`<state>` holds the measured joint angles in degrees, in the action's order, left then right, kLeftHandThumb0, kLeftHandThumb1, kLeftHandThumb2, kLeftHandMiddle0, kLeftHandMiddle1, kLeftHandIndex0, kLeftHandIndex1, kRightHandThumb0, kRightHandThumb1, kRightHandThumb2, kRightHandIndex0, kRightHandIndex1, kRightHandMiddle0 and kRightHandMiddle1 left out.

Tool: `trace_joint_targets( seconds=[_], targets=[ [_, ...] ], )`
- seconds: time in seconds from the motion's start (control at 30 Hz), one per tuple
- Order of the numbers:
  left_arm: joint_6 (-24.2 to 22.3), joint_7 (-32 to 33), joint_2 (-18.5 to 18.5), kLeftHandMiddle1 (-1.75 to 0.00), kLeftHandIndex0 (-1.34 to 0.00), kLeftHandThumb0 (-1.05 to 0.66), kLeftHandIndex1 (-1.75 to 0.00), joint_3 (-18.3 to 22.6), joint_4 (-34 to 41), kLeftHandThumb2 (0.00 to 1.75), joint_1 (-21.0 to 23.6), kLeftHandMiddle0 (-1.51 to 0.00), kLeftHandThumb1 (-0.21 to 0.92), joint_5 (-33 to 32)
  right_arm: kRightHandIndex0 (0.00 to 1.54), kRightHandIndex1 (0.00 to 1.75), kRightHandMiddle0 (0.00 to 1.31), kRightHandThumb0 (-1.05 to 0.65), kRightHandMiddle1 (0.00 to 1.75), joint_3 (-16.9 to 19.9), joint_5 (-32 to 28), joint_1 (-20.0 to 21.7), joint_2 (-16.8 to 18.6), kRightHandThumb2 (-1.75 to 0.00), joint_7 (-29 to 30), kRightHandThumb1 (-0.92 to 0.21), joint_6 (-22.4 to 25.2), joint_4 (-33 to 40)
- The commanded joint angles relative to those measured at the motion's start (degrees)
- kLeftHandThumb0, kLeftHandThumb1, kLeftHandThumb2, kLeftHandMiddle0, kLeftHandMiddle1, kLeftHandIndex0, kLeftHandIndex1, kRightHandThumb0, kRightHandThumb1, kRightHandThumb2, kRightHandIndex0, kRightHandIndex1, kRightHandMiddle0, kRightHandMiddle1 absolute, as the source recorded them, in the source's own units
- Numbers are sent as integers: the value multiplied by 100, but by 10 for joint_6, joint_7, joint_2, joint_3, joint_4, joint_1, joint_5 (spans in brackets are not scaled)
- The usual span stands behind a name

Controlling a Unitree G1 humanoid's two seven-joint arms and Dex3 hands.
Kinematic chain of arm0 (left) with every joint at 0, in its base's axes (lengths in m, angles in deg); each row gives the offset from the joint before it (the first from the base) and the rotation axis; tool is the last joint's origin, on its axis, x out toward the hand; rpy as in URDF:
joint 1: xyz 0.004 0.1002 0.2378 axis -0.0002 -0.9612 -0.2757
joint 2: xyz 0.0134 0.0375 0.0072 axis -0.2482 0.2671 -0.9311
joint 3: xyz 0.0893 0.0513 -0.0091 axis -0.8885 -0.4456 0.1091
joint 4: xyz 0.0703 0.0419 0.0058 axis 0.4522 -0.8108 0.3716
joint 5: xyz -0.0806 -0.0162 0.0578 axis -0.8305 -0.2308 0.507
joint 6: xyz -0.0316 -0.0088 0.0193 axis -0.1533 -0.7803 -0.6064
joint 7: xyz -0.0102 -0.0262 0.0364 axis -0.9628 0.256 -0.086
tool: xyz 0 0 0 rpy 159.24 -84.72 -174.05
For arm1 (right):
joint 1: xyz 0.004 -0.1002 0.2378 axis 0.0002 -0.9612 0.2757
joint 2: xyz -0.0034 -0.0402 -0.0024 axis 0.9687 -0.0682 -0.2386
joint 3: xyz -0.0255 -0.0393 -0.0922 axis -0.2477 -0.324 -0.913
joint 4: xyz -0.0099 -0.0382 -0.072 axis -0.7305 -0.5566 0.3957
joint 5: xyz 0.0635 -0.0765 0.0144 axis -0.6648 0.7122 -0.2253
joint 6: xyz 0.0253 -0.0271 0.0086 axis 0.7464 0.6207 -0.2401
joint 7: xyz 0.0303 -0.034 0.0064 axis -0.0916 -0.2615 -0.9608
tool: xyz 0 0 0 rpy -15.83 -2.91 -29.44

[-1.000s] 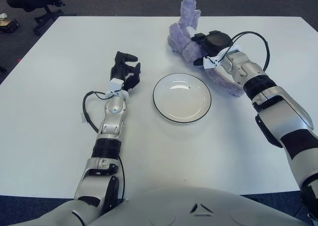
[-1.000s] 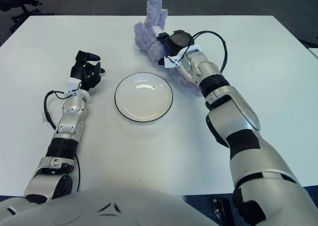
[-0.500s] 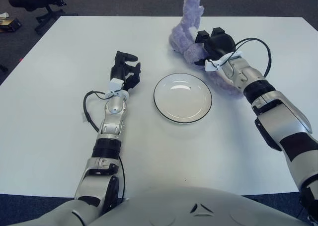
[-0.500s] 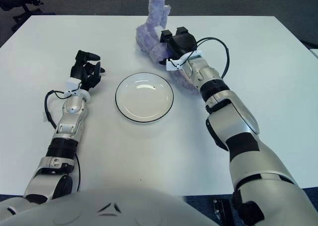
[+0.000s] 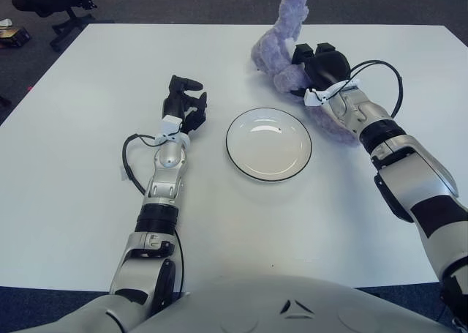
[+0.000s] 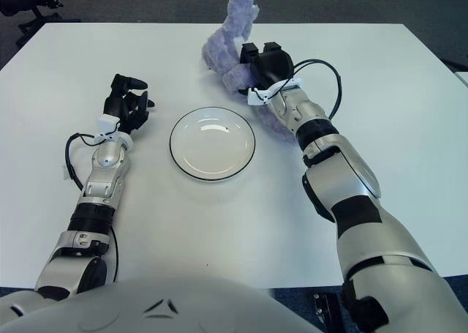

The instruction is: Put the doll into the plate.

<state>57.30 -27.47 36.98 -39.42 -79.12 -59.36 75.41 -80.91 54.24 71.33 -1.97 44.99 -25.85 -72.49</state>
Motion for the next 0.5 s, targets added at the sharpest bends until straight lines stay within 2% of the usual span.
trace_joint_targets(
  seconds=[0.0,0.47],
  targets=[
    [9,5,-1,-157,-22,-35,-172,4,-7,49,-2,-53,92,1,57,172,42,0,175,2,-7,-19,-9,-130,-11,-33,-15,-18],
    [13,4,-3,-157,-22,-35,-172,5,-13,49,1,-53,92,0,58,175,44,0,175,13,-21,-19,-20,-136,-15,-29,-43,-21]
  ],
)
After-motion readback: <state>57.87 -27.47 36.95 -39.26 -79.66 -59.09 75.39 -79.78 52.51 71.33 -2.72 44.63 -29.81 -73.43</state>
